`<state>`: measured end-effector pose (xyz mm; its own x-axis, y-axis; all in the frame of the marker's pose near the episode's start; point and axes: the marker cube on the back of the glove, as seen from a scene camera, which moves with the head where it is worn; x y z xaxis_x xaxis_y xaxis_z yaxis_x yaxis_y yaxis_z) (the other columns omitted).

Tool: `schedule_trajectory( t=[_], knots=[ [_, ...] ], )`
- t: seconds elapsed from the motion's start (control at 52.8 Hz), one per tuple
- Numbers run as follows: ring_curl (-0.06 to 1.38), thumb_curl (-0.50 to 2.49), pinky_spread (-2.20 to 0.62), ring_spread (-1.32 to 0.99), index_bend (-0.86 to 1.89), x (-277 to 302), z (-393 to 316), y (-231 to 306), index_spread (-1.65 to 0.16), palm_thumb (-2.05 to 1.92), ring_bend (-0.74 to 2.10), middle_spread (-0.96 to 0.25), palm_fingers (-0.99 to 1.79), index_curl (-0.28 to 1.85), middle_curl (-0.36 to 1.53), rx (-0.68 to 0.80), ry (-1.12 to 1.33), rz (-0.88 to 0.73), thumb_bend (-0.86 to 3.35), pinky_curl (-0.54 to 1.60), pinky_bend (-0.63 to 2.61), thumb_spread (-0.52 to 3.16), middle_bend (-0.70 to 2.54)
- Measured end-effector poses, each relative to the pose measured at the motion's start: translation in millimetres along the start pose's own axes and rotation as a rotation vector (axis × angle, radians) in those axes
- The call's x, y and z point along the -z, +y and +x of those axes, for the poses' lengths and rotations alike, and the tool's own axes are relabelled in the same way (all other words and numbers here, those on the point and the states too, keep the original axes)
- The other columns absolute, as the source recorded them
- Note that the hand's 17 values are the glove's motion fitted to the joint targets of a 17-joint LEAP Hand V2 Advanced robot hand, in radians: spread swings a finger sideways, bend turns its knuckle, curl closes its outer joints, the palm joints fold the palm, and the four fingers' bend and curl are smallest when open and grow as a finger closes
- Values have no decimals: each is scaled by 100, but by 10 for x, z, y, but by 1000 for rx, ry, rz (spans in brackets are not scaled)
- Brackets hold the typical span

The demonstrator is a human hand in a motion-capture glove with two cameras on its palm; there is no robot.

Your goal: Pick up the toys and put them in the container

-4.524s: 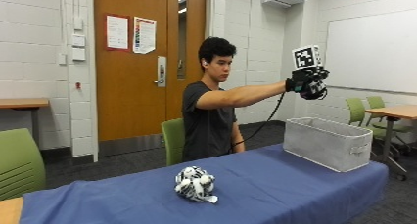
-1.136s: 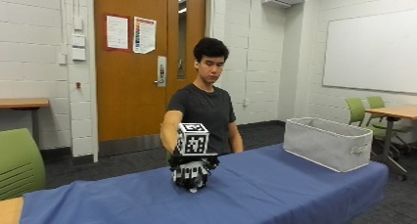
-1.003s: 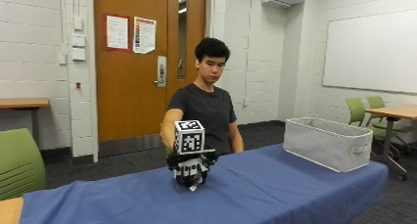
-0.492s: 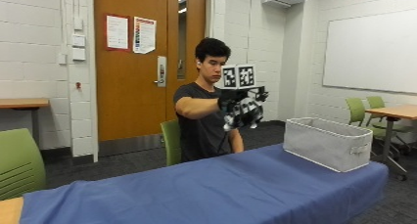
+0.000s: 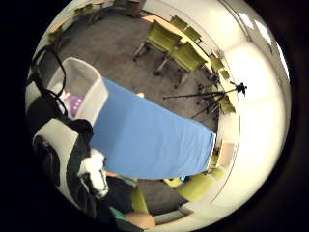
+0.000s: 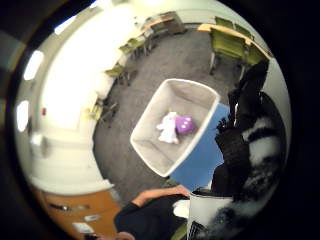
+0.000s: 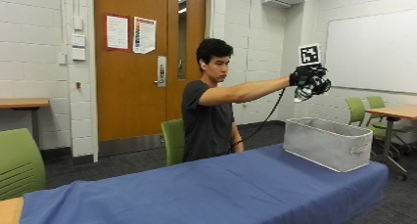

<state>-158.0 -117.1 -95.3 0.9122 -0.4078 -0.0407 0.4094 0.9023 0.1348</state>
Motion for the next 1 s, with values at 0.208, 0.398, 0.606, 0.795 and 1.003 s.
schedule_trajectory(
  t=[0.208,0.398,0.606,0.795,1.003],
  knots=[
    [57,104,-42,-41,67,-122,-1294,-574,-21,43,112,-37,110,71,75,19,-199,-29,30,43,96,50,84],
    [58,111,-42,-41,64,-420,-792,-623,-22,42,112,-38,109,74,76,184,-53,-39,32,43,95,50,84],
    [59,112,-37,-41,18,-668,-662,-639,-28,23,117,-35,59,71,74,-20,68,-127,23,47,105,67,72],
    [49,72,-19,-27,4,-591,-520,-491,-35,-20,100,-12,4,45,62,34,61,-55,-15,48,134,89,47],
    [43,48,-13,-25,25,-342,-1242,-8,-36,-21,93,-6,6,43,58,88,-133,18,-15,41,119,93,46]
  ],
)
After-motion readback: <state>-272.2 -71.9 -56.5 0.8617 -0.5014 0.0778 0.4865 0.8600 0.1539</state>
